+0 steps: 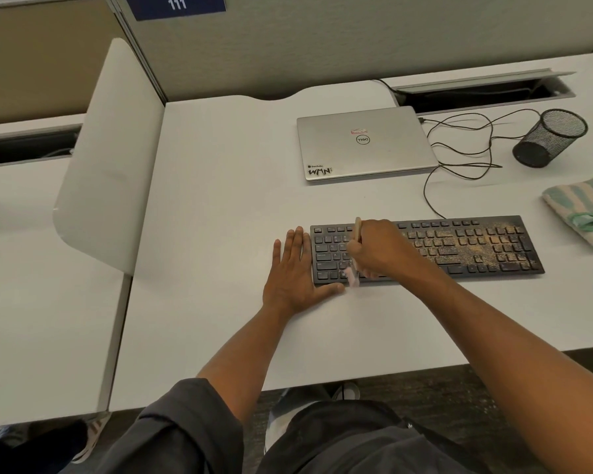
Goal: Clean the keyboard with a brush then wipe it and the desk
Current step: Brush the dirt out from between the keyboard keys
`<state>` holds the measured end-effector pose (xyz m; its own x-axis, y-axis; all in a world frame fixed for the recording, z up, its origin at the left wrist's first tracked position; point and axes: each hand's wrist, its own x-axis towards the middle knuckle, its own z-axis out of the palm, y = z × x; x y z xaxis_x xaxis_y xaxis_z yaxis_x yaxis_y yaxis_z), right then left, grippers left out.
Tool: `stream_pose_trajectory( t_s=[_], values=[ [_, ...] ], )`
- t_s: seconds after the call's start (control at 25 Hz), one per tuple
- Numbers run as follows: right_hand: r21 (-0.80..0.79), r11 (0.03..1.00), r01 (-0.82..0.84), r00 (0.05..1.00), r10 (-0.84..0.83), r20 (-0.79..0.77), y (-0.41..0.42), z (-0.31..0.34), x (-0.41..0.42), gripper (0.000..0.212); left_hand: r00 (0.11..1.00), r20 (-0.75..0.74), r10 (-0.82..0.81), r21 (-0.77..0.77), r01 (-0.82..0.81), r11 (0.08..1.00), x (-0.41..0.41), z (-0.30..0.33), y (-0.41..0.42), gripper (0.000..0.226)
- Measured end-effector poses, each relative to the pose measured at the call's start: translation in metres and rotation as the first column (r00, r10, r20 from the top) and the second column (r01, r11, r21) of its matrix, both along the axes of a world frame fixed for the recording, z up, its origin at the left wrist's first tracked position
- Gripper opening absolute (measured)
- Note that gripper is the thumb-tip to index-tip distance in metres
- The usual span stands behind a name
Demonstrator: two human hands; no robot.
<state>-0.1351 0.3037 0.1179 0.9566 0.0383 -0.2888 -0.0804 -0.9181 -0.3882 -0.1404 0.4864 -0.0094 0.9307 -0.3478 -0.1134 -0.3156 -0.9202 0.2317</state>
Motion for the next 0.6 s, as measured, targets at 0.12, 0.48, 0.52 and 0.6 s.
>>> stream_pose_trajectory(
  t_s=[0.12, 0.48, 0.52, 0.6],
  values=[
    [0.107, 0.989, 0.097, 0.983, -0.112, 0.143, -0.004, 0.003, 0.003, 0.029, 1.000, 0.000, 0.003, -0.004, -0.003, 1.000, -0.001, 0.000, 0.000, 0.133],
    [0.142, 0.989, 0.041, 0.990, -0.060, 0.130, -0.006, -0.005, -0.015, 0.022, 1.000, -0.001, -0.004, 0.001, 0.004, 1.000, 0.000, 0.000, 0.000, 0.133],
    [0.190, 0.980, 0.060, 0.981, -0.093, 0.170, -0.004, -0.004, -0.013, 0.019, 1.000, -0.001, -0.004, 0.004, 0.004, 1.000, 0.000, 0.001, 0.000, 0.132],
    [0.237, 0.970, 0.058, 0.974, -0.107, 0.201, 0.001, -0.005, -0.012, 0.018, 1.000, -0.003, -0.005, 0.007, 0.005, 1.000, 0.000, 0.001, 0.001, 0.132]
  ],
)
